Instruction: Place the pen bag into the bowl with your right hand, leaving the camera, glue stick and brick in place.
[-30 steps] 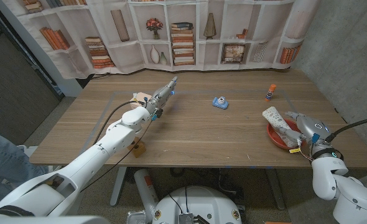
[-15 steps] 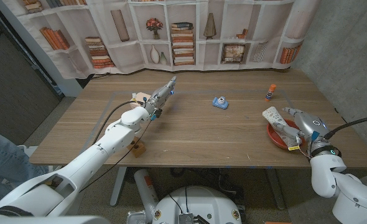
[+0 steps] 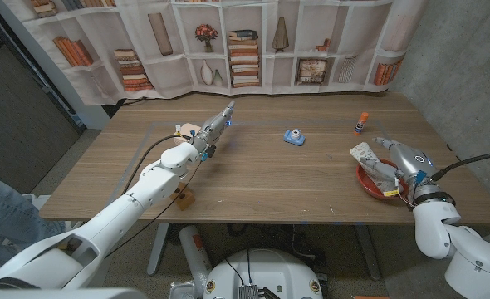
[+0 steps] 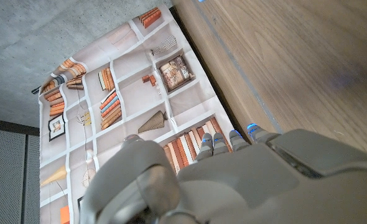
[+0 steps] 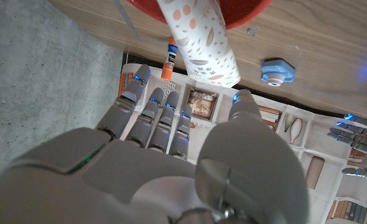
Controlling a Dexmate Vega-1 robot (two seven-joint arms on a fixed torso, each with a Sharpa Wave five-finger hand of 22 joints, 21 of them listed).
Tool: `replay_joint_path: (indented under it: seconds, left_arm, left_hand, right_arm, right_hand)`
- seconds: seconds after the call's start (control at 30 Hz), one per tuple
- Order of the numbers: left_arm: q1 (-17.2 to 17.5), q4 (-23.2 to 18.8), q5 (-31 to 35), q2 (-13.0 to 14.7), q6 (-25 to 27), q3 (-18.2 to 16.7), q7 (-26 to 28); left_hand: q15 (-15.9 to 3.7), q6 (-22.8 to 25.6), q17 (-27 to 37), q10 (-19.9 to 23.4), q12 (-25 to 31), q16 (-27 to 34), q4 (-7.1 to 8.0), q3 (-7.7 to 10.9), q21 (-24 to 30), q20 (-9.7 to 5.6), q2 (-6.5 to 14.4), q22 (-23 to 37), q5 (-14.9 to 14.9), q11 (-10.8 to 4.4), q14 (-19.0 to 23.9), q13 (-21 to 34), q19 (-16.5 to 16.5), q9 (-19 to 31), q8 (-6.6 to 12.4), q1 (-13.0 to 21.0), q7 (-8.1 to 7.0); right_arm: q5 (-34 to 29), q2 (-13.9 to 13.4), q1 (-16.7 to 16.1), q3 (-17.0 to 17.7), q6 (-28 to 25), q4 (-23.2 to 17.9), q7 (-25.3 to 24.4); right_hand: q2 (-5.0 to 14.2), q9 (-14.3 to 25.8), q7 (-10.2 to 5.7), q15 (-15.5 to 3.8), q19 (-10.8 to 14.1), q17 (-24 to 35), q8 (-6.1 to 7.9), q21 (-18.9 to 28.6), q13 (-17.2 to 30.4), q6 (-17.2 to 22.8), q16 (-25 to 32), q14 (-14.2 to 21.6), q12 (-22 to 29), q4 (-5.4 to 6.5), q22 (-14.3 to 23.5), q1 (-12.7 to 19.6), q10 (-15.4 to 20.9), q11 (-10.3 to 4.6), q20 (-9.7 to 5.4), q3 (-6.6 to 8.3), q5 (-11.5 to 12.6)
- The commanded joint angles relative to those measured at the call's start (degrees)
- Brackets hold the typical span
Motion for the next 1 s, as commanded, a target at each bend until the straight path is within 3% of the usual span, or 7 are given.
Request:
replay_joint_path:
  seconds: [0.03,1.0]
  left_arm:
    - [0.88,-1.57,0.05,0.5,0.35,-0.32,0.9]
    - [3.89,-4.97,-0.34,2.48,0.01,-1.8,2.41]
  left_hand:
    - [0.14,-0.25,0.29,-0.28,0.04,-0.08,0.19,-0.46,0.31,-0.43,0.5,0.15,-0.17,-0.03,-3.31,0.27,-8.73,0.29,-0.11,-0.06,0.11]
    - [0.12,-0.29,0.29,-0.33,0.03,-0.07,0.18,-0.78,0.36,-0.52,0.63,0.15,-0.19,-0.06,-3.33,0.27,-8.7,0.29,-0.13,0.08,0.07]
  right_arm:
    - [-0.66,1.55,0.33,1.93,6.51,1.32,0.78]
    - [-3.54,4.65,4.58,1.53,13.92,2.59,3.43]
  right_hand:
    - [-0.07,0.01,0.01,-1.49,-1.1,-0.01,0.52,-0.53,-0.05,0.06,0.25,-0.17,-0.07,0.23,0.19,-0.66,0.19,0.16,-0.19,-0.42,0.4]
    - [0.33,-0.04,0.24,-1.9,-0.89,-0.68,0.9,-0.22,-0.61,0.29,0.63,0.24,0.06,0.62,0.11,-1.31,1.1,0.19,-0.85,-0.74,0.79]
